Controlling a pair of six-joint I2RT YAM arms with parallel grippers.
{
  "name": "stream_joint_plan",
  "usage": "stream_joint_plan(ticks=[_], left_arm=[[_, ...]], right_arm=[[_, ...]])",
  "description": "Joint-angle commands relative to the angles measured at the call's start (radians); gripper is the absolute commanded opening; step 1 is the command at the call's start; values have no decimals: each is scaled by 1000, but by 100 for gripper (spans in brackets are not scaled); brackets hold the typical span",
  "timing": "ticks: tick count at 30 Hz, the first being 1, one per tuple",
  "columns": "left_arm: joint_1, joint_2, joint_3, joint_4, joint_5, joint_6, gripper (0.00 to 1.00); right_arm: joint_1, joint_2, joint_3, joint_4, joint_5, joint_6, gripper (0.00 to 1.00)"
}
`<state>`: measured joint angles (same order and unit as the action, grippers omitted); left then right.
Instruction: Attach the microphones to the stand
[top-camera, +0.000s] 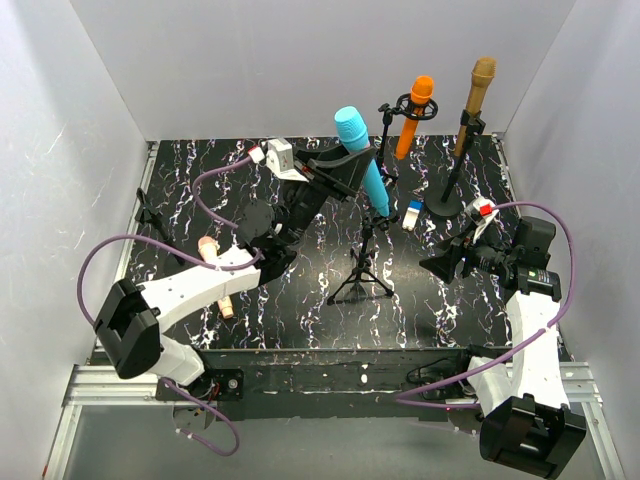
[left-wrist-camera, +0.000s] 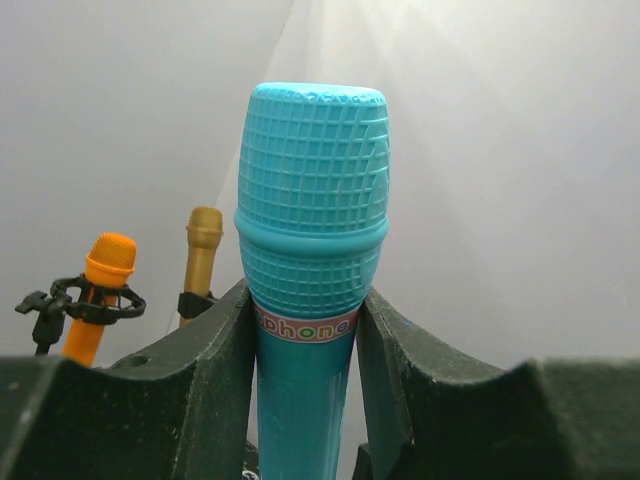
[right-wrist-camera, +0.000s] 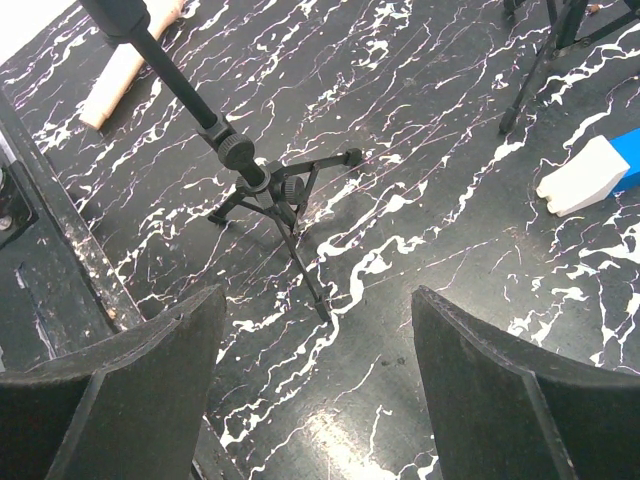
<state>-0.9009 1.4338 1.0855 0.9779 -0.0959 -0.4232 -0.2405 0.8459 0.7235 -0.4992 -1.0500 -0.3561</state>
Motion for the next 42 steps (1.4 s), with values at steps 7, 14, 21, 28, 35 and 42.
stream_joint_plan(ticks=[7,14,21,28,35,42], left_arm=[[-3,40,60,45,-53,44,0],[-3,60,51,59,-61,46,0],[-4,74,27,93,-73,18,0],[-3,94,-12,136,-82,-2,0],[-3,89,-71,156,-71,-31,0],[-4,74,-133,147,-45,-37,0]], right_arm=[[-6,-11,13,13,-16,-12,82],[-6,-8,13,10,-18,-12,82],[-6,-10,13,11,-18,-12,82],[-5,-10,13,11,-19,-12,82],[-8,-10,14,8,-19,-14,82],[-8,-10,14,10,-19,-14,82]])
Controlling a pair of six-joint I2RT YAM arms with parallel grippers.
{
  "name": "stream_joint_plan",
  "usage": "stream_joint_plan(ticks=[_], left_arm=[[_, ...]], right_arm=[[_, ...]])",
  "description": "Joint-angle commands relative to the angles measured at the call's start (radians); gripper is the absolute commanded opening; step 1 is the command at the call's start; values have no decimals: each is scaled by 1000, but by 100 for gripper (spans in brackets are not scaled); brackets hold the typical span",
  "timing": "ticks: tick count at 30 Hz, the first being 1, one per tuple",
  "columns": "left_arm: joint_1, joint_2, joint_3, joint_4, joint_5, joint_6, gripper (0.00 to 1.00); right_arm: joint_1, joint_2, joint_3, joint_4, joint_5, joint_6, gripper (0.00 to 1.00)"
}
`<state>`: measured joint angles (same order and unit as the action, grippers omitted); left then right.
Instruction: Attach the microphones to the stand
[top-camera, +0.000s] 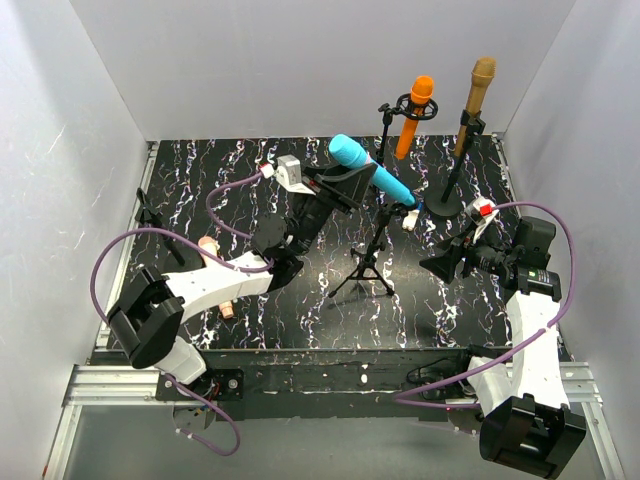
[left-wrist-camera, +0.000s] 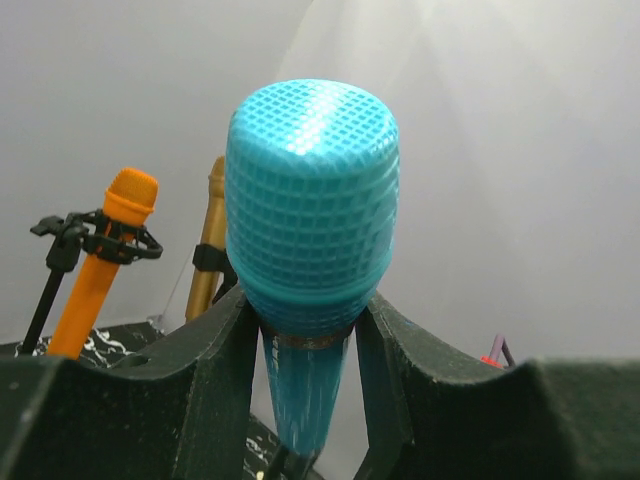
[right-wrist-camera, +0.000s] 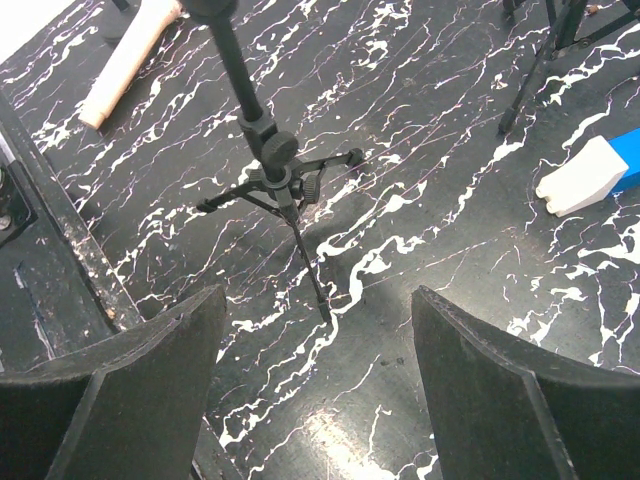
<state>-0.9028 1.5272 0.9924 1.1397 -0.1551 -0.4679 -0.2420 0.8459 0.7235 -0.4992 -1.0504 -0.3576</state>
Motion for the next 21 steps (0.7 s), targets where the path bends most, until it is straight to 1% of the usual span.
stream_joint_plan(ticks=[1,4,7,10,11,16,21], left_arm=[[-2,-24,-47,-21,17,14,0],[-2,-59,-60,-67,32,55,0],[-2,-107,-37,-170,46,113,0],[-2,-145,6,-306,57,170,0],[-1,-157,23,-361,57,181,0],[-2,-196,86,-517,57,219,0],[-1,-205,130,-609,54,233,0]], right_arm=[[-6,-13,14,7,-17,-12,82],[-6,-11,13,7,-19,-12,82],[-6,-11,13,10,-22,-12,82],[-6,-10,13,8,-22,-12,82],[-6,-10,13,10,-22,-12,82],[-6,-10,11,11,-22,-12,82],[-6,-10,10,13,-22,-12,82]])
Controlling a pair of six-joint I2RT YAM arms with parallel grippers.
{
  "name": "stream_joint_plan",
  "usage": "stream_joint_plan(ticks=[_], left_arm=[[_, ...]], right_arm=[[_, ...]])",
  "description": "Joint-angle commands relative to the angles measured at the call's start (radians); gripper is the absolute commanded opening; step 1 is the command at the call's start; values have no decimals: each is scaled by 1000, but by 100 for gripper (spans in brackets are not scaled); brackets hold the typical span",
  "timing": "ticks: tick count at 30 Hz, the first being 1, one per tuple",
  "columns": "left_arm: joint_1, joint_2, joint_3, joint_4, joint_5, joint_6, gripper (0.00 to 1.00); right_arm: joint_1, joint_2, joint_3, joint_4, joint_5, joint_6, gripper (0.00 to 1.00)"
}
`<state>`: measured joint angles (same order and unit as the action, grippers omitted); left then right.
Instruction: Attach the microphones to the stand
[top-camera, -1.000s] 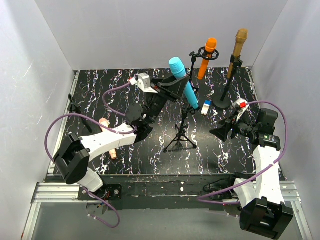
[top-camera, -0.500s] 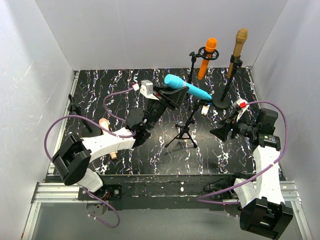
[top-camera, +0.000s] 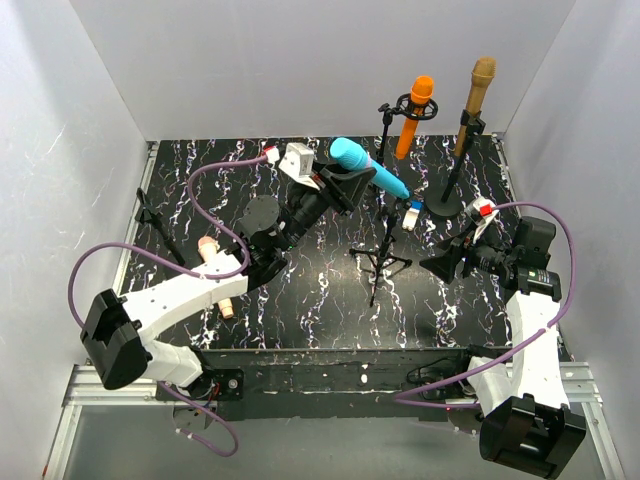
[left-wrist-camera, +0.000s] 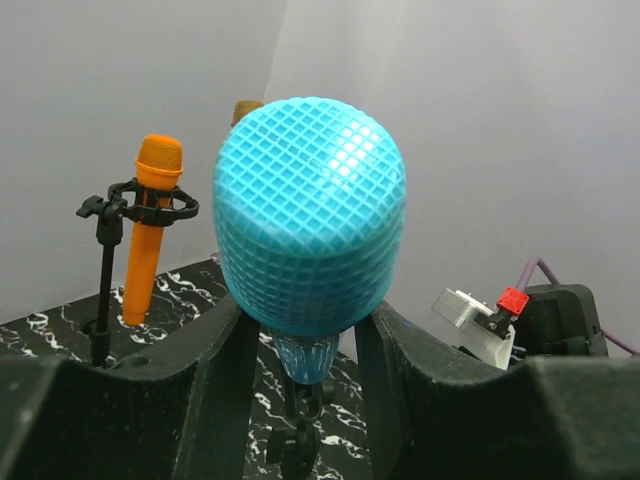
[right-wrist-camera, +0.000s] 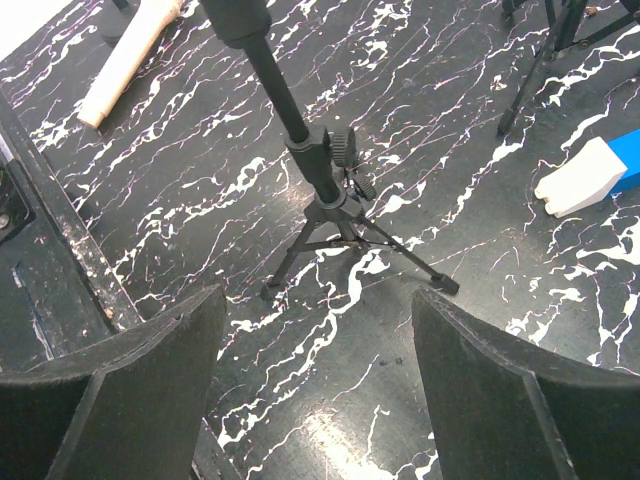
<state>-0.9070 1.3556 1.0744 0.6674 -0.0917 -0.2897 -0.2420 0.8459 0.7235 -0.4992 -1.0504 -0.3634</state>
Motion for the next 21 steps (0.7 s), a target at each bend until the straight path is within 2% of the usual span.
stream_joint_plan(ticks=[1,6,21], left_arm=[[2,-33,58,-150,-13,58,0],[0,-7,111,-221,6,69,0],[0,62,162,-201,178,219,0]], right_arm=[[-6,-10,10,11,-22,-6,82],[-6,-7,8,13,-23,-6,82],[-6,-7,7,13,-36,-8,82]])
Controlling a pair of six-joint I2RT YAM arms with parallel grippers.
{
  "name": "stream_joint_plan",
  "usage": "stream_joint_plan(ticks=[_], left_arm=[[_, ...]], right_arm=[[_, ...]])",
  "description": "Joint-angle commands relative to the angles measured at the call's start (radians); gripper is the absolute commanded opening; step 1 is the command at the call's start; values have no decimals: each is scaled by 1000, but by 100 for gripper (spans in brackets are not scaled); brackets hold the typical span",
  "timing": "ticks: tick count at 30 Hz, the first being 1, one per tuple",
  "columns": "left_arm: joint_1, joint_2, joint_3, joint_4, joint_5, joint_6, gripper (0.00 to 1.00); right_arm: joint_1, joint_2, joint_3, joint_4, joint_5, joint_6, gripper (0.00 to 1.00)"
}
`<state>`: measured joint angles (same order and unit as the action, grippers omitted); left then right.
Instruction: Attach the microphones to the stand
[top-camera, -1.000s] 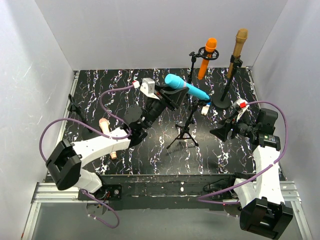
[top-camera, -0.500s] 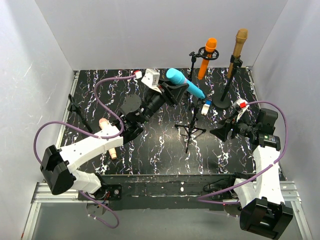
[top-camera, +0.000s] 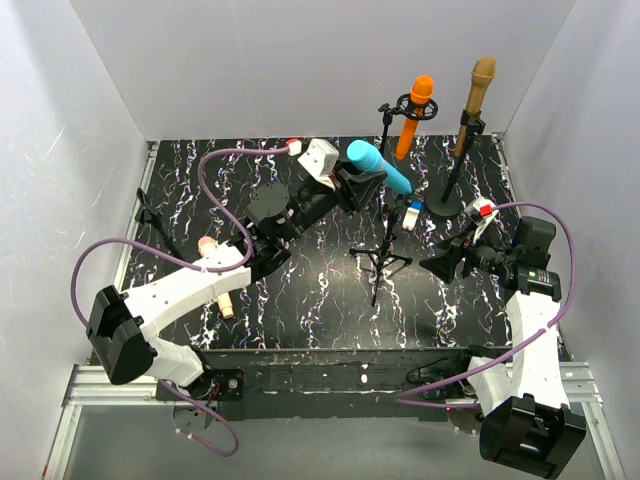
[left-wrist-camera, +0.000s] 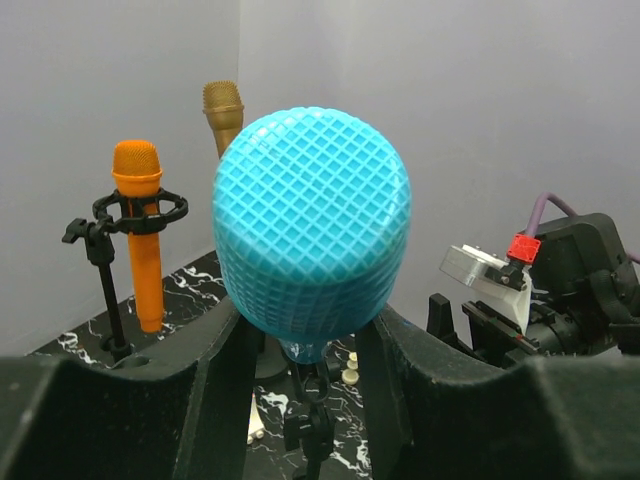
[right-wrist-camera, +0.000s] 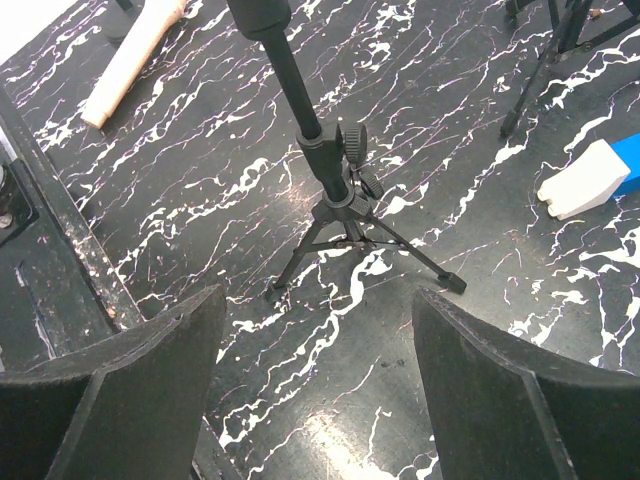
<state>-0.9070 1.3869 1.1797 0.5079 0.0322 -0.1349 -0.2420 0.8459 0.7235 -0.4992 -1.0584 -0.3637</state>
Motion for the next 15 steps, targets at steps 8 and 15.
stream_joint_plan(ticks=[8,15], left_arm=[[-1,77,201,-238,66,96,0],[-1,100,284,-353,83,106,0]], right_arm=[[-6,-7,7,13,-28,-9,82],[-6,-1,5,13,-34,-9,82]])
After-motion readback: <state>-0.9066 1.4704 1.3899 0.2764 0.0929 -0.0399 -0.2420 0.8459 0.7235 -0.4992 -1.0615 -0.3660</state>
